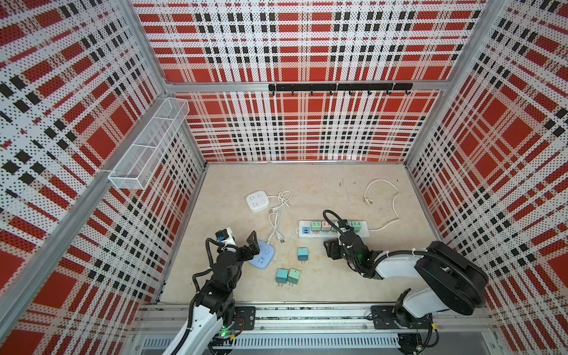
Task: Insert plugs into power strip
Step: Move the socket to the top-center of the table.
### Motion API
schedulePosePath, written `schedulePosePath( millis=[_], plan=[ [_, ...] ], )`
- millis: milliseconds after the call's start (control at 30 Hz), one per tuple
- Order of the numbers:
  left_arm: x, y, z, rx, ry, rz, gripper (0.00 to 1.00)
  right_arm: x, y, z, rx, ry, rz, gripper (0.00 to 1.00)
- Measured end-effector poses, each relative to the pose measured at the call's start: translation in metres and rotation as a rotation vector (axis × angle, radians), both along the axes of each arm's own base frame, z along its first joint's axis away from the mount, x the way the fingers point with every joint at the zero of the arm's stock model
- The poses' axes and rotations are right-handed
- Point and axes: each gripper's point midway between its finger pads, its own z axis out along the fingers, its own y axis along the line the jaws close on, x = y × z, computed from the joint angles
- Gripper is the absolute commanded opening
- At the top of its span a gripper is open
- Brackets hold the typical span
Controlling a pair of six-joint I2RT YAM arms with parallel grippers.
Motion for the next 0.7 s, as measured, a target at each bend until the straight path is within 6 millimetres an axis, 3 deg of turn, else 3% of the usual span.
schedulePosePath(
  millis=[533,700],
  plan=[
    [0.008,-0.005,-0.02,0.0,0.113,-0.004,0.99,0.106,-0.026,0.004,0.062,0.008,-0.173,0.65],
    [0.008,-0.005,-0.025,-0.007,0.135,0.002,0.99,0.128,-0.034,0.005,0.052,0.021,-0.198,0.65]
  ],
)
